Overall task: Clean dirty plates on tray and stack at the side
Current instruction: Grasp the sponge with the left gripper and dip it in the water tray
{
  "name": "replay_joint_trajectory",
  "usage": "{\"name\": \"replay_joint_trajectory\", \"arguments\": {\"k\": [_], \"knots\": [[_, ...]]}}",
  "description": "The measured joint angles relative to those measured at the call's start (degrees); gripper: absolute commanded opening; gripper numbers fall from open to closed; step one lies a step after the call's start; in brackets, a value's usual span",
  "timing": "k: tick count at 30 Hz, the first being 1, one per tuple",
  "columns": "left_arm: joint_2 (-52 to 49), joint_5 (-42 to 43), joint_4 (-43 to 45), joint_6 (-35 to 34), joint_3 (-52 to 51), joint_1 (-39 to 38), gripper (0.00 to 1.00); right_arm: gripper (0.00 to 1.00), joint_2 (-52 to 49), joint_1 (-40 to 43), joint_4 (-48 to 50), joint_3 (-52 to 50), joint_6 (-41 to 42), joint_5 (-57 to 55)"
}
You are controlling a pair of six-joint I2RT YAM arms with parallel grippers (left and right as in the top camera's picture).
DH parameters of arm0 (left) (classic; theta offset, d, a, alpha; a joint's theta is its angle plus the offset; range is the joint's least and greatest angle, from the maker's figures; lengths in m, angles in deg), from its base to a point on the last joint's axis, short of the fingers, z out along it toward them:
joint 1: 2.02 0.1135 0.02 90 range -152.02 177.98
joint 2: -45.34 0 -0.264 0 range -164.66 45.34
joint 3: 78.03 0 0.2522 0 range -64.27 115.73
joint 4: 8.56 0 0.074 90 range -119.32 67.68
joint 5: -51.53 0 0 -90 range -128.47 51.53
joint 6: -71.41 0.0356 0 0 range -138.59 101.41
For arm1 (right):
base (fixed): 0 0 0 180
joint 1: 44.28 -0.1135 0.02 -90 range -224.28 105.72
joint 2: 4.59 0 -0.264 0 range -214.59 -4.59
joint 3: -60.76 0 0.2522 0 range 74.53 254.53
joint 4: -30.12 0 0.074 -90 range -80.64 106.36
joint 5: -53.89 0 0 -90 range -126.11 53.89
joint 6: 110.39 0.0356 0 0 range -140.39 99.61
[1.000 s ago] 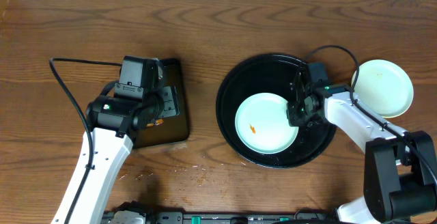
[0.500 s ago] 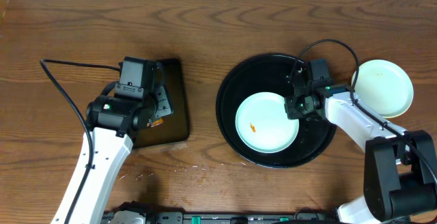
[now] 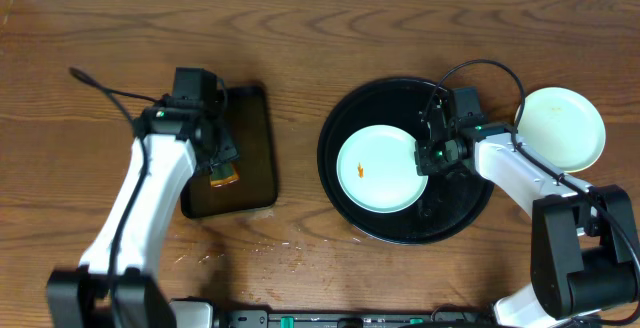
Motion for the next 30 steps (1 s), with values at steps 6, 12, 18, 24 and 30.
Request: {"name": "replay_joint_trajectory", "arguments": {"k": [6, 12, 18, 24, 30], "knots": [[-11.54, 1.25, 5.25, 2.36, -0.07, 0.02, 0.6, 0.01, 0.0, 0.0, 0.22, -0.02, 0.15, -0.02], [-19.23, 1.81, 9.51, 3.56, -0.17, 1.29, 0.47, 0.02, -0.02, 0.0, 0.2, 0.0, 0.15, -0.02], [-19.52, 2.38, 11.19, 3.78, -0.2, 3.32, 0.08, 0.02, -0.02, 0.0, 0.22, -0.02, 0.15, -0.04], [-19.15, 5.97, 9.86, 5.95, -0.2, 3.54, 0.38, 0.02, -0.02, 0.0, 0.2, -0.02, 0.15, -0.04], [-12.98, 6.99, 7.98, 6.97, -0.59, 3.48, 0.54, 0.02, -0.02, 0.0, 0.2, -0.02, 0.15, -0.04]]}}
